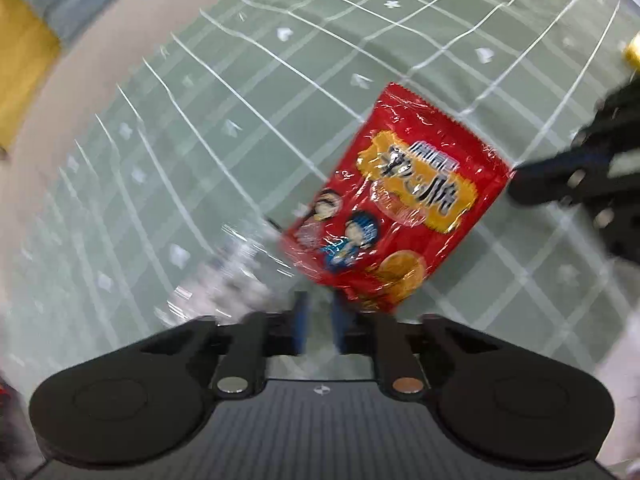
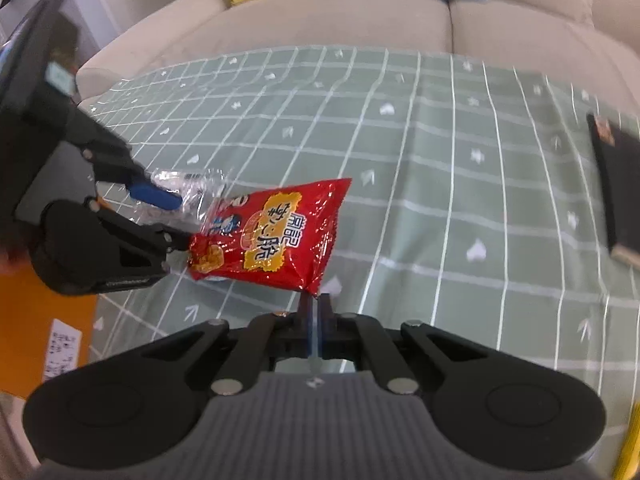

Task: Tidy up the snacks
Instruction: 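Reach left tool to the red spicy-strip pack while right tool approaches it too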

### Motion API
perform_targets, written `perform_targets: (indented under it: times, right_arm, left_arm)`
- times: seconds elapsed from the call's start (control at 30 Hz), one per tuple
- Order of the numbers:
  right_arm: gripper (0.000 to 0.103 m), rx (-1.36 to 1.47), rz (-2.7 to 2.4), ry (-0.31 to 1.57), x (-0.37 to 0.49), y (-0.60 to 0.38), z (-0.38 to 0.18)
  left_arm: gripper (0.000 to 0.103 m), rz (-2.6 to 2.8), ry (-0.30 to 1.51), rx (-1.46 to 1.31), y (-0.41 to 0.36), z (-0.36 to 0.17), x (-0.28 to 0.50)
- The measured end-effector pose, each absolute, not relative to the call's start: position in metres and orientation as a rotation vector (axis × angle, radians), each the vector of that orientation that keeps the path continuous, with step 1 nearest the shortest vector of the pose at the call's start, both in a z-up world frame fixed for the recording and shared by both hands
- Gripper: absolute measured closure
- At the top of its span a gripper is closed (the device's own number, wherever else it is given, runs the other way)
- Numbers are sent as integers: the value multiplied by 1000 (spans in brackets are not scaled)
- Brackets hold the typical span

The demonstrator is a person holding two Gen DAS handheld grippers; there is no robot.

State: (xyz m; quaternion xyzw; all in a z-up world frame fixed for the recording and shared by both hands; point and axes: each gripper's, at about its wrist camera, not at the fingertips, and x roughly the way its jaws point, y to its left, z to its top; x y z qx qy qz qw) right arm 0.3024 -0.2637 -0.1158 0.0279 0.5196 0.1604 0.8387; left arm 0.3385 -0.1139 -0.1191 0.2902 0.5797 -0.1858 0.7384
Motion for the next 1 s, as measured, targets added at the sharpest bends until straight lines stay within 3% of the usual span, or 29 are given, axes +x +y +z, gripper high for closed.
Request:
perform_targets:
  times: [0.37, 0.57, 0.6, 0.63, 0.7, 0.8, 0.97, 1.0]
  right_arm:
    - [103, 19, 413, 1191, 265, -257, -104]
    - [96, -43, 409, 1204, 259, -252, -109]
    - [90, -47, 419, 1194, 259, -253, -107]
    - [75, -54, 437, 1180, 259, -253, -105]
    - [55, -81, 472, 1148, 257, -253, -99]
    - [48, -153, 508, 1090, 256, -248, -94]
    - [46, -239, 484, 1010, 258, -250, -91]
    - [38, -247, 486, 986, 259, -251, -91]
  left_arm:
    - [92, -403, 1354, 428, -94, -113, 318]
    - [69, -414, 1325, 433, -79, -96, 300]
    - [64, -421, 1319, 436, -78, -90, 296]
    - [62, -427, 1312, 442, -77, -84, 295]
    - [55, -436, 1301, 460, -76, -76, 293]
    - [55, -487, 1331, 474, -79, -74, 291]
    - [55, -575, 1349, 510, -96, -79, 278]
    - [55, -585, 1350, 525, -100, -82, 276]
